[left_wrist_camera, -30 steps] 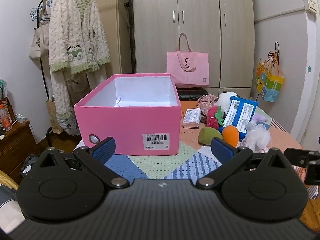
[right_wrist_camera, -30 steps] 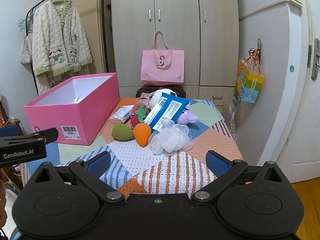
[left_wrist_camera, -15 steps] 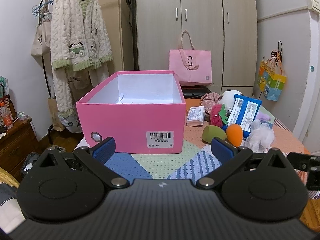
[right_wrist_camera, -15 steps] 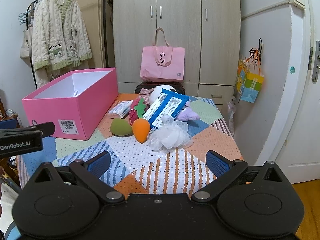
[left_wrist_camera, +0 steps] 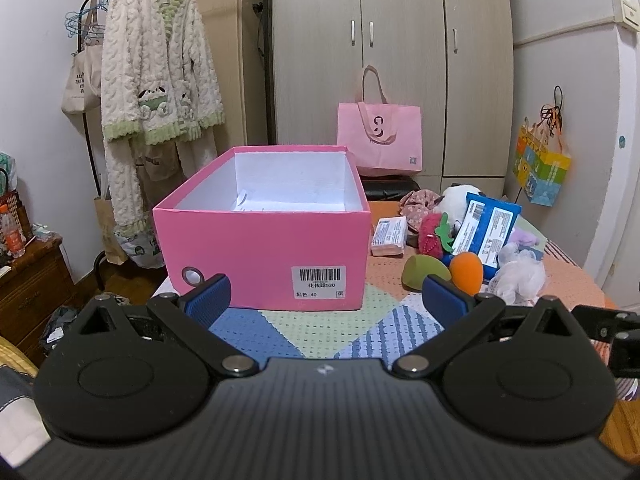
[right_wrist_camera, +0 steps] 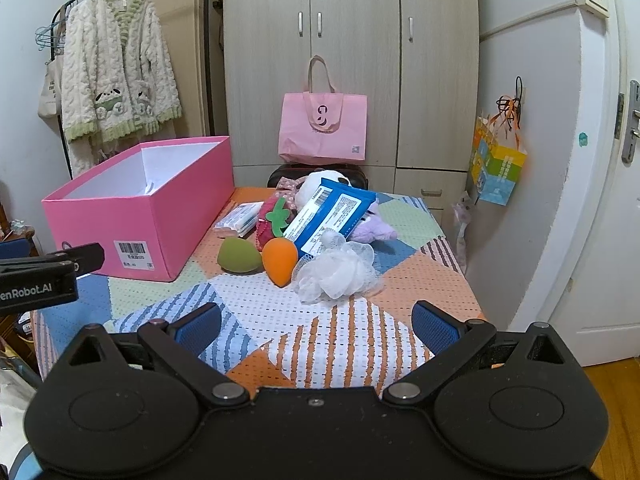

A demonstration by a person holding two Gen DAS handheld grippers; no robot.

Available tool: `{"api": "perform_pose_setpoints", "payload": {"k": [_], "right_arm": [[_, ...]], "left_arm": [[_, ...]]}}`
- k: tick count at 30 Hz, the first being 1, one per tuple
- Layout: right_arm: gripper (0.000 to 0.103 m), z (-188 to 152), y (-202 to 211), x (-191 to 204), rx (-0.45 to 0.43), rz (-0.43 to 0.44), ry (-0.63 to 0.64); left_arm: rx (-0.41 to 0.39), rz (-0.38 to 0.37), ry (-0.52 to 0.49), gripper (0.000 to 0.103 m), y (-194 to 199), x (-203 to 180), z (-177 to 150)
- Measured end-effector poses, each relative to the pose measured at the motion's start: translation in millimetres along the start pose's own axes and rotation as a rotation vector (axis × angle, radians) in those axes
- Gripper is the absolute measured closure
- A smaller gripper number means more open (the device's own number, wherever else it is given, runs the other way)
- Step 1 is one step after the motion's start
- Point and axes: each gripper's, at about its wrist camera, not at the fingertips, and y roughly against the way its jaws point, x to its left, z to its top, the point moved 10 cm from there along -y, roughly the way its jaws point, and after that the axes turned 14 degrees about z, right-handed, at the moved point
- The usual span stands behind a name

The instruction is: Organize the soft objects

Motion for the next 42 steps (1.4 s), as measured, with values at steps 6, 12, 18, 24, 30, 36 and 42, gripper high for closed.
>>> {"api": "perform_pose_setpoints", "payload": {"k": [6, 12, 18, 24, 30, 36, 42], "right_arm": [[0.000, 11, 7, 4, -0.031, -0.018, 0.067], [0.000, 33, 25, 3, -0.180, 0.042, 0.161], [0.000, 41, 11, -16, -0.247, 0.062, 0.246], [0.000, 38, -8, -26, -0.233, 0.215, 0.192], [0.000, 28, -40, -55, -0.199, 0.264, 0.118], [0.001, 16, -71, -59, -0.191, 0.249, 0.192], [0.001, 11, -99, -61, -0.159, 0.284, 0.169]], "left_arm": [[-0.027, -0.033, -0.010, 0.000, 8, -9, 11], [-0.094, -0.052, -0.017, 0.000, 18, -19, 39], [-0.140, -0.082, -0.059, 0.000, 14, -43, 50], [-0.237, -0.200, -0.081, 0.000, 17, -81, 62], [-0.146, -0.276, -0.097, 0.000, -13, -121, 55], [-0.031, -0.338, -0.150, 0.013, -52, -152, 33], [0.029, -0.349, -0.183, 0.033, -78, -167, 17]]}}
